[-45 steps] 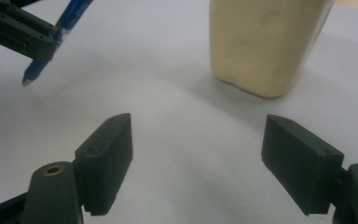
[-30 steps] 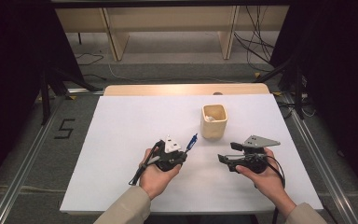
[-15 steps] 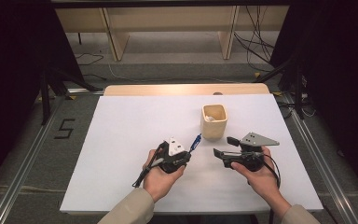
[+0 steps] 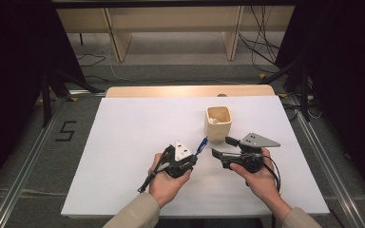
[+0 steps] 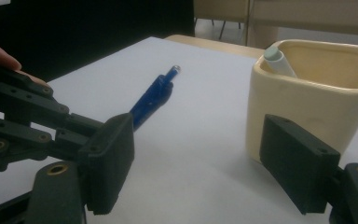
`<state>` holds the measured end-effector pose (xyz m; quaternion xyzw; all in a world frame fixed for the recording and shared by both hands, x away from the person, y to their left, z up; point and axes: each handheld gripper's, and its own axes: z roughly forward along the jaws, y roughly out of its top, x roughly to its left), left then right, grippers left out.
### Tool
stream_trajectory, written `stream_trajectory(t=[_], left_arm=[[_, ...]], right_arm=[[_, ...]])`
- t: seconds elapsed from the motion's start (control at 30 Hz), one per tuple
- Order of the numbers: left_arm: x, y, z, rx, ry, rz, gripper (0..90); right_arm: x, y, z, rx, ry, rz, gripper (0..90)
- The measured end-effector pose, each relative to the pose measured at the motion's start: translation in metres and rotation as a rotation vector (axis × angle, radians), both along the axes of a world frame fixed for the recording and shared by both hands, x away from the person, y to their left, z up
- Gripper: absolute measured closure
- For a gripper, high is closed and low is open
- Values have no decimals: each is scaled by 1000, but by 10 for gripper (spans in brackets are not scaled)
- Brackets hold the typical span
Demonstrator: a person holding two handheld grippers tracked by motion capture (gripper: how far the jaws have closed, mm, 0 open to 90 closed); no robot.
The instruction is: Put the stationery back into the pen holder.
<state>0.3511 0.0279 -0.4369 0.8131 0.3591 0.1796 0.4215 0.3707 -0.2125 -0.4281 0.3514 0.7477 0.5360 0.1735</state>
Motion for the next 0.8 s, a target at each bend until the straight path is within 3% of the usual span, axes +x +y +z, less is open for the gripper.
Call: stream_trajectory(t=[0.4,0.8], left_arm=[[-2,-3,0,-7,-13,2,795],[-4,-6,0,-14,-19,1,794]], right_arm=[[2,12,1,21,0,20,282],[5,21,-2,40,28,37,364]])
